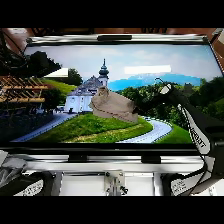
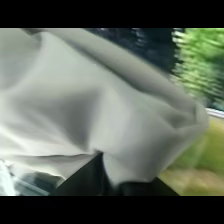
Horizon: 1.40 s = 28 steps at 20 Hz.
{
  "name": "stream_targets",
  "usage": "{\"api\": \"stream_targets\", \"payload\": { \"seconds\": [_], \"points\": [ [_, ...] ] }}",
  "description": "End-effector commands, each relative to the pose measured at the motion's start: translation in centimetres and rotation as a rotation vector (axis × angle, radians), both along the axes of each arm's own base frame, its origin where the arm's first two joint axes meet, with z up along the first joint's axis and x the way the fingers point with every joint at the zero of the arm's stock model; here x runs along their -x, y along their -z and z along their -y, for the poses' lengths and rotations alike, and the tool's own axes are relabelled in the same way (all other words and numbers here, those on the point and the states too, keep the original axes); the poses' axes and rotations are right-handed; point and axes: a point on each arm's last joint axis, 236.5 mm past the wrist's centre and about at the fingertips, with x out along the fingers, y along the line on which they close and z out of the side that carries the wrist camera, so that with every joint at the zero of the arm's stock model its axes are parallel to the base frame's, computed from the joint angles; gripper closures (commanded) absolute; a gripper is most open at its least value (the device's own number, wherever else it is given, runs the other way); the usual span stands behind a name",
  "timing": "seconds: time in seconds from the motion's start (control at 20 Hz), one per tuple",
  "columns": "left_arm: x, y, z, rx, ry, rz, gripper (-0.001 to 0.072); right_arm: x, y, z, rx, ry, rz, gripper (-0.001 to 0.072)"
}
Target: Fold the shirts.
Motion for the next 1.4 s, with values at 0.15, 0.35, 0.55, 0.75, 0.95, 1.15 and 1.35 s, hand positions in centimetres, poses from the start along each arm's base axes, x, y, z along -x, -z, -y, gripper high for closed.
{"api": "stream_targets", "payload": {
  "seconds": [0.15,0.35,0.55,0.75,0.95,1.15,1.35],
  "points": [
    [0.0,0.1,0.0,-0.001,0.000,-0.002,0.0670,-7.6,-7.9,-0.8,-0.062,-0.147,0.407,0.0651],
    [-0.4,0.8,-0.1,-0.008,-0.002,-0.018,0.0670,-12.1,-15.7,7.3,0.034,-0.140,0.571,0.0650],
    [-0.1,1.0,0.8,-0.009,0.020,-0.022,0.0670,-13.7,-17.6,21.7,0.232,0.058,0.597,0.0650],
    [0.4,1.0,1.9,-0.009,0.047,-0.022,0.0670,-10.4,-17.3,36.4,0.335,0.381,0.510,0.0650],
    [0.7,1.0,2.5,-0.010,0.065,-0.024,0.0670,-1.4,-14.7,46.5,0.442,0.585,0.263,0.0650],
    [1.3,1.2,3.9,-0.011,0.100,-0.028,0.0670,7.9,-10.6,47.2,0.440,0.603,-0.090,0.0650],
    [1.1,1.8,4.3,-0.016,0.110,-0.043,0.0670,12.4,-6.6,41.6,0.331,0.537,-0.282,0.0650]
  ]
}}
